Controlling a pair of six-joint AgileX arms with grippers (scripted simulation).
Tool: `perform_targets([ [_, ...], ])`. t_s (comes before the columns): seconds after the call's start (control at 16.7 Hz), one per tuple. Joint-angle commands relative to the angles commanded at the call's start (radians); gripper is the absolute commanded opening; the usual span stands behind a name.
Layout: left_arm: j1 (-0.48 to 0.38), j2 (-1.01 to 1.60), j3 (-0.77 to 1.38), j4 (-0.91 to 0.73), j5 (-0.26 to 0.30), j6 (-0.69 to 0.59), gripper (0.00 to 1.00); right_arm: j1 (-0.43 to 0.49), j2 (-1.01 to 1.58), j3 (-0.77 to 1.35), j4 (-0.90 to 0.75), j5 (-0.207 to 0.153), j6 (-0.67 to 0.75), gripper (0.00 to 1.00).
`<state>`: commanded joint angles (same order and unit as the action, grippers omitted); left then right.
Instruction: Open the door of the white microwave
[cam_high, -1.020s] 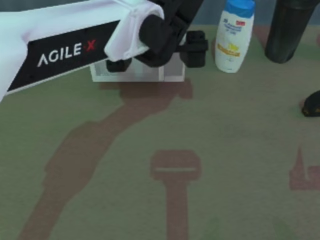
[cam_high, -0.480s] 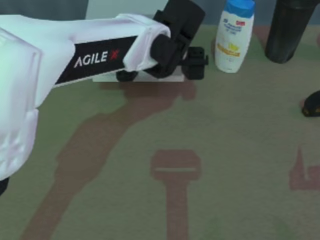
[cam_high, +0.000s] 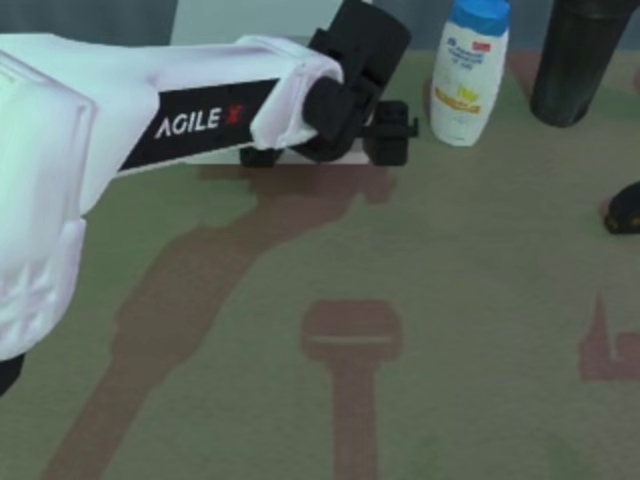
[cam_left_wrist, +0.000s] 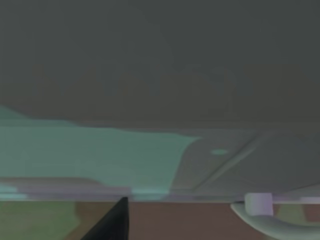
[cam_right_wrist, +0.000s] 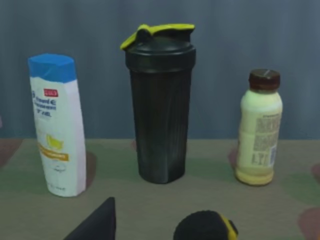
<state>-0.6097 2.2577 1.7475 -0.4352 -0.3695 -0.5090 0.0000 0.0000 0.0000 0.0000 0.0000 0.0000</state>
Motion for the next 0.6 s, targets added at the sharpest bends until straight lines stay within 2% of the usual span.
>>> perform_targets([
  [0.6, 0.0, 0.0, 0.0, 0.0, 0.0, 0.0, 0.02, 0.0, 0.0, 0.0, 0.0, 0.0, 0.0, 1.0],
])
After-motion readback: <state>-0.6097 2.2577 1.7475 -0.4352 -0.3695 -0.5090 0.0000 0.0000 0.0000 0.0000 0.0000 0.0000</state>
